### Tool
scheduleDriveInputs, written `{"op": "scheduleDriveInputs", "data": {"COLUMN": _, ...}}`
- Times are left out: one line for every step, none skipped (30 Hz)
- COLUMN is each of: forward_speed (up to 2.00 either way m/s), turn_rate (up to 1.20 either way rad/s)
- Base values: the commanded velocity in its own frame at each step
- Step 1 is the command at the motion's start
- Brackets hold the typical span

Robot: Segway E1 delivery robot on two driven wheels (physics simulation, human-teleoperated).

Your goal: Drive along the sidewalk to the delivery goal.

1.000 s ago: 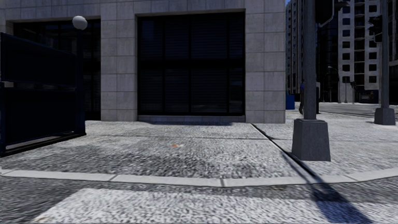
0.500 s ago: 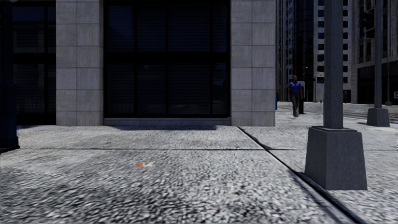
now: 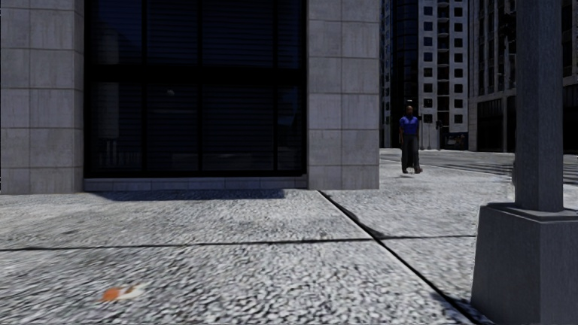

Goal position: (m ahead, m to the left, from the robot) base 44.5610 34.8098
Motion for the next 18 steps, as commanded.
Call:
{"op": "scheduleDriveInputs", "data": {"forward_speed": 1.4, "turn_rate": 0.0}}
{"op": "scheduleDriveInputs", "data": {"forward_speed": 1.4, "turn_rate": 0.0}}
{"op": "scheduleDriveInputs", "data": {"forward_speed": 1.4, "turn_rate": 0.0}}
{"op": "scheduleDriveInputs", "data": {"forward_speed": 1.4, "turn_rate": 0.0}}
{"op": "scheduleDriveInputs", "data": {"forward_speed": 1.4, "turn_rate": 0.0}}
{"op": "scheduleDriveInputs", "data": {"forward_speed": 1.4, "turn_rate": 0.0}}
{"op": "scheduleDriveInputs", "data": {"forward_speed": 1.4, "turn_rate": 0.0}}
{"op": "scheduleDriveInputs", "data": {"forward_speed": 1.4, "turn_rate": 0.0}}
{"op": "scheduleDriveInputs", "data": {"forward_speed": 1.4, "turn_rate": 0.0}}
{"op": "scheduleDriveInputs", "data": {"forward_speed": 1.4, "turn_rate": 0.0}}
{"op": "scheduleDriveInputs", "data": {"forward_speed": 1.4, "turn_rate": 0.0}}
{"op": "scheduleDriveInputs", "data": {"forward_speed": 1.4, "turn_rate": -0.17}}
{"op": "scheduleDriveInputs", "data": {"forward_speed": 1.4, "turn_rate": -0.17}}
{"op": "scheduleDriveInputs", "data": {"forward_speed": 1.4, "turn_rate": -0.37}}
{"op": "scheduleDriveInputs", "data": {"forward_speed": 1.4, "turn_rate": -0.44}}
{"op": "scheduleDriveInputs", "data": {"forward_speed": 1.4, "turn_rate": -0.46}}
{"op": "scheduleDriveInputs", "data": {"forward_speed": 1.4, "turn_rate": -0.47}}
{"op": "scheduleDriveInputs", "data": {"forward_speed": 1.4, "turn_rate": -0.47}}
